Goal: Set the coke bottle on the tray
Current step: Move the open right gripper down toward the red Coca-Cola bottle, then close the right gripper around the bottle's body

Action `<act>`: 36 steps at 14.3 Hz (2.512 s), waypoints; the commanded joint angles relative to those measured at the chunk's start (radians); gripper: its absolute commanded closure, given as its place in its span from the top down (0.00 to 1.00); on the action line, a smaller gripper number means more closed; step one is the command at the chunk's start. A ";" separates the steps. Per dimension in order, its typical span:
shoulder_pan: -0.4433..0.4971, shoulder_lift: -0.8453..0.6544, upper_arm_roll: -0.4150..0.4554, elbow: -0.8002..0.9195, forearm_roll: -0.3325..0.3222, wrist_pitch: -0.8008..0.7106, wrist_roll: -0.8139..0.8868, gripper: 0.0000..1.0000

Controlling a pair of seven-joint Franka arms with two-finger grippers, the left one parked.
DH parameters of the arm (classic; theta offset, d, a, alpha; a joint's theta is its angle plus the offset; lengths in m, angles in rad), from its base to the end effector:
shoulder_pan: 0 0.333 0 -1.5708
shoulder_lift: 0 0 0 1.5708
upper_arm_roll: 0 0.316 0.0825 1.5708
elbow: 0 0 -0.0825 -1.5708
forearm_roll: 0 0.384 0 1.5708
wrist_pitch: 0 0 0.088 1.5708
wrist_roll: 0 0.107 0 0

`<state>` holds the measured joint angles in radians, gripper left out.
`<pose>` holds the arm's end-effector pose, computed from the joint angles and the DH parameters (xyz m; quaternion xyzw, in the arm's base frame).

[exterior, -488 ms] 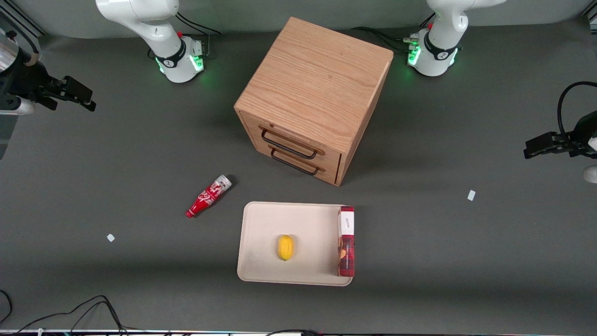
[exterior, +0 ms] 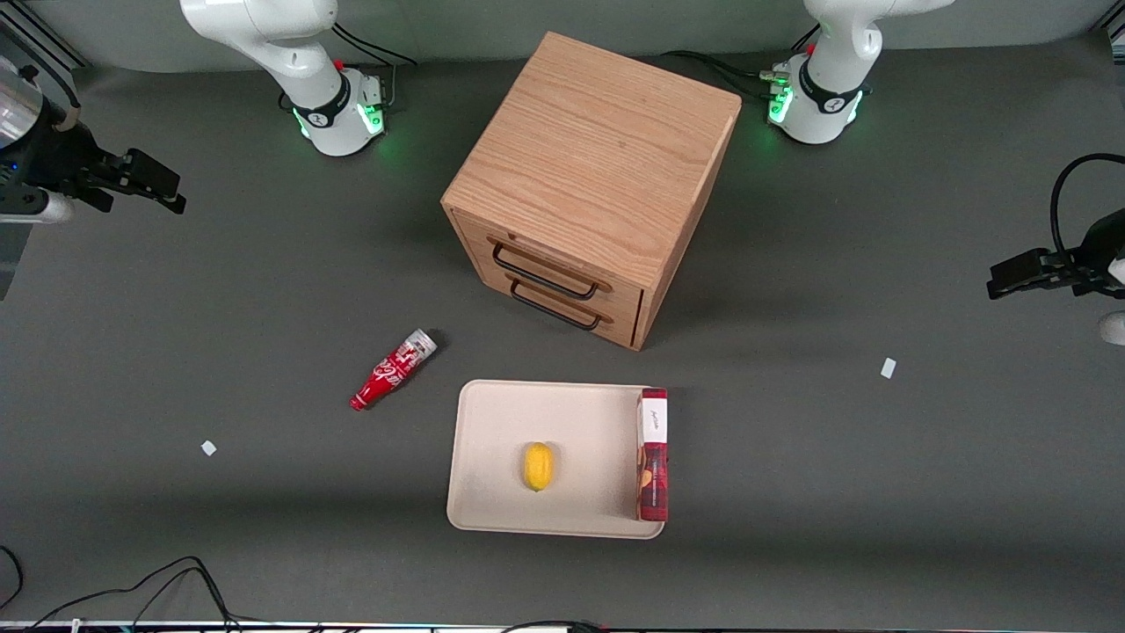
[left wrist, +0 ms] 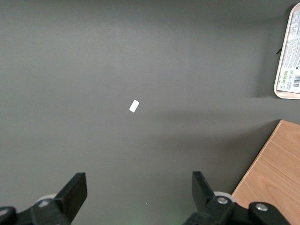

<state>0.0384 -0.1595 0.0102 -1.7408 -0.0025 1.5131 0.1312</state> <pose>0.4960 0.0243 0.6238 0.9986 -0.0414 -0.0338 0.0051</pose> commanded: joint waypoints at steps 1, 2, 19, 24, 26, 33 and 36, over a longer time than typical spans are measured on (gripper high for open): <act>0.005 0.075 0.019 0.027 0.062 0.024 0.146 1.00; 0.014 0.099 0.022 0.023 0.073 0.045 0.204 1.00; 0.136 0.514 0.102 -0.292 0.056 0.829 0.884 1.00; 0.135 0.621 0.100 -0.292 0.056 0.943 0.887 1.00; 0.135 0.646 0.100 -0.292 0.056 0.975 0.887 1.00; 0.135 0.684 0.099 -0.295 0.055 1.038 0.886 1.00; 0.135 0.690 0.099 -0.299 0.055 1.052 0.886 0.92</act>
<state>0.1699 0.5252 0.1108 -2.0359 0.0552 2.5389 0.9936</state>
